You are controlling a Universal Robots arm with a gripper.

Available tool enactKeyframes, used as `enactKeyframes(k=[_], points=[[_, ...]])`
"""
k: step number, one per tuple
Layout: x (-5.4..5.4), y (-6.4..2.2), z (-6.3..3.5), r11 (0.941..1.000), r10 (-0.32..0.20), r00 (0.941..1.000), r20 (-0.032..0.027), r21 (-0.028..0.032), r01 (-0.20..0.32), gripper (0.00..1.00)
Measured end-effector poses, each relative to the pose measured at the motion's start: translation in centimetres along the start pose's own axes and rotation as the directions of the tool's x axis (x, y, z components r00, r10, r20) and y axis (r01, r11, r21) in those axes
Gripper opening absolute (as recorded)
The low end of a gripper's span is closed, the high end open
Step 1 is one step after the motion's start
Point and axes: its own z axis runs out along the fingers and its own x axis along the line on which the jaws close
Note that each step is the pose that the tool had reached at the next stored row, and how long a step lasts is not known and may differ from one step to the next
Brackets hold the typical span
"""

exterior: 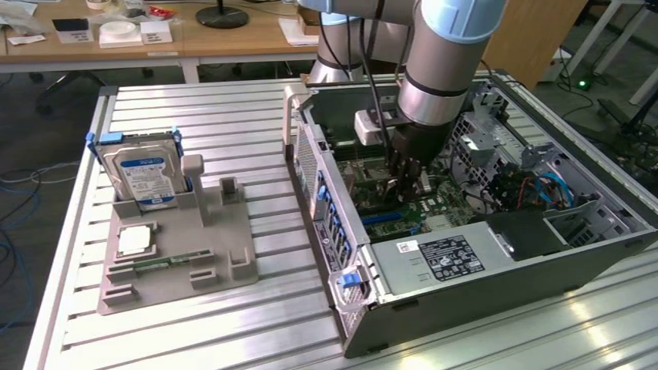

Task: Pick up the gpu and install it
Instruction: 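Insert the gpu into the slot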

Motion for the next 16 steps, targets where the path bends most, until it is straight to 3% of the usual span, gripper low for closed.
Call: enactKeyframes(k=[11, 12, 16], points=[[0.03, 0.36, 0.71, 1.0000, 0.000, 1.0000, -0.0007, -0.0001, 0.000, 0.28], [0.00, 0.37, 0.73, 1.0000, 0.000, 1.0000, -0.0027, 0.0001, 0.000, 0.28], [-0.29, 0.38, 0.81, 1.0000, -0.001, 0.9997, -0.0254, 0.0012, 0.001, 0.28]])
